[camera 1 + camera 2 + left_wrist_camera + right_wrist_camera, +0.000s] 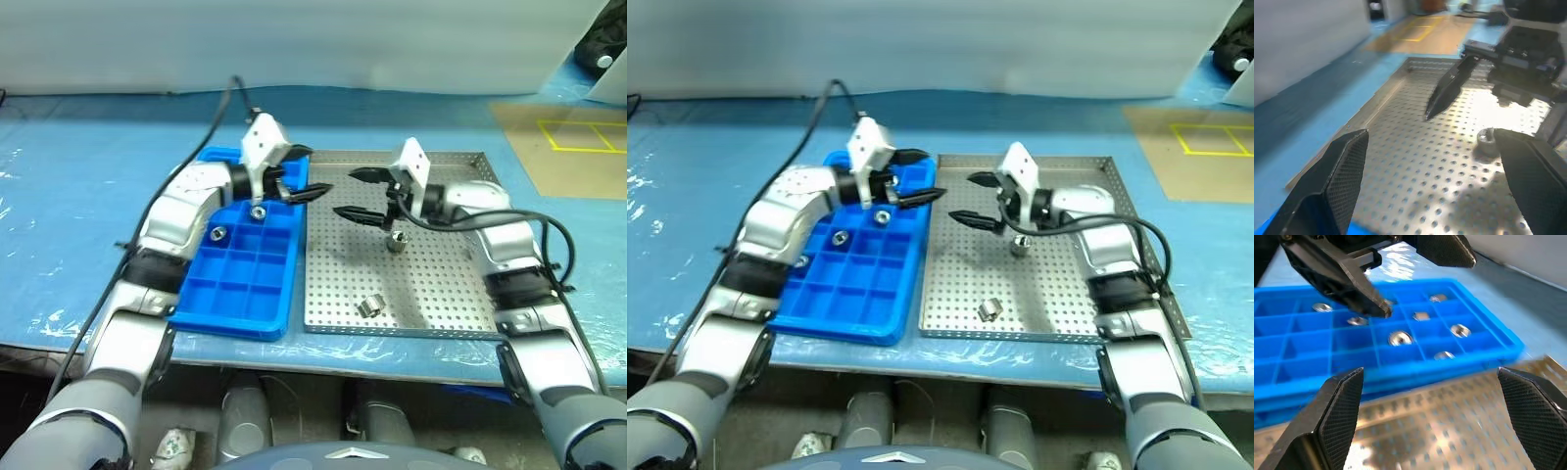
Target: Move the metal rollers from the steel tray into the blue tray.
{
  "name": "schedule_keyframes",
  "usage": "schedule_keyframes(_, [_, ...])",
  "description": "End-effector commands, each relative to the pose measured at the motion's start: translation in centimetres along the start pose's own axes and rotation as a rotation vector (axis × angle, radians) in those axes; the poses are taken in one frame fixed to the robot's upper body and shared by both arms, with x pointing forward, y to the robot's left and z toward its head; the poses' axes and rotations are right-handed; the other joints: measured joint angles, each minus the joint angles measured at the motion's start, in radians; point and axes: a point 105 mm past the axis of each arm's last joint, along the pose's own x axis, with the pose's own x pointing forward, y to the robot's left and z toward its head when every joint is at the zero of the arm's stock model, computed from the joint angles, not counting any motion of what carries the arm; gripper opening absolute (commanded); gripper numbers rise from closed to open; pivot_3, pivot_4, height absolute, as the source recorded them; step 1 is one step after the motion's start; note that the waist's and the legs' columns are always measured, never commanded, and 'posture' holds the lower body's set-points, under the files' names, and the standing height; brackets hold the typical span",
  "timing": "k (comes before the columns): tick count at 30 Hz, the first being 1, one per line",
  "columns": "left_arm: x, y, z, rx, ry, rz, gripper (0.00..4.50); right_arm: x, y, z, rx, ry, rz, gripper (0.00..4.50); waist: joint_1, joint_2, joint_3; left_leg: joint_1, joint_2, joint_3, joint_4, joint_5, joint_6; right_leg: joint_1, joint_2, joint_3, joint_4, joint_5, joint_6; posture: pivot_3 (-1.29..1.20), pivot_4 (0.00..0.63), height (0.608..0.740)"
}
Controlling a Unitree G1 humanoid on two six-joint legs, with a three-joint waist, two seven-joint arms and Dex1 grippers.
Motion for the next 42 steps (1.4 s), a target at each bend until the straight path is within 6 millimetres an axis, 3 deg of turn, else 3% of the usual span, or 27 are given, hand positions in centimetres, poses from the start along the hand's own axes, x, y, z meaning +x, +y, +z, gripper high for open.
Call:
schedule_keyframes(1, [2.1,-1.0,-0.5,0.063,0.027,-0.15,4.3,-2.6,-0.1,1.7,-0.04,-0.039,-0.105,4.5,-0.017,0.0,0.0,0.0,-0.001,0.0,0.0,-0.001,0.001,0.0,0.0,0.0,-0.001,0.0,0.0,-0.23,0.15,0.74])
schedule_keyframes(13, [8.7,-1.9,-3.9,0.059,0.151,-0.154,4.3,-8.4,1.1,0.9,0.005,0.023,-0.366,4.5,-0.089,0.0,0.0,0.004,-0.002,0.002,0.005,-0.007,0.012,0.012,0.0,0.003,-0.014,0.005,0.008,-0.49,0.15,0.74])
schedule_keyframes(21, [9.4,-2.4,-6.5,0.04,0.258,-0.098,4.3,-10.1,2.5,0.6,0.031,0.053,-0.449,4.5,-0.13,0.001,0.0,0.004,-0.005,0.007,0.006,-0.011,0.019,0.012,-0.001,0.007,-0.018,0.005,0.009,-0.6,0.15,0.74])
schedule_keyframes(30, [11.3,-3.0,-6.9,-0.043,0.256,0.005,4.3,-11.2,3.7,0.0,0.055,0.093,-0.493,4.5,-0.149,0.001,0.0,0.003,-0.006,0.01,0.007,-0.014,0.023,0.012,-0.003,0.01,-0.021,0.001,0.015,-0.66,0.15,0.74])
schedule_keyframes(42, [11.1,-4.8,-9.8,-0.062,0.359,-0.027,4.3,-11.6,4.1,-0.4,0.059,0.115,-0.532,4.5,-0.2,0.002,-0.001,-0.002,-0.008,0.012,0.006,-0.018,0.03,0.013,-0.004,0.011,-0.035,0.008,0.015,-0.68,0.15,0.74])
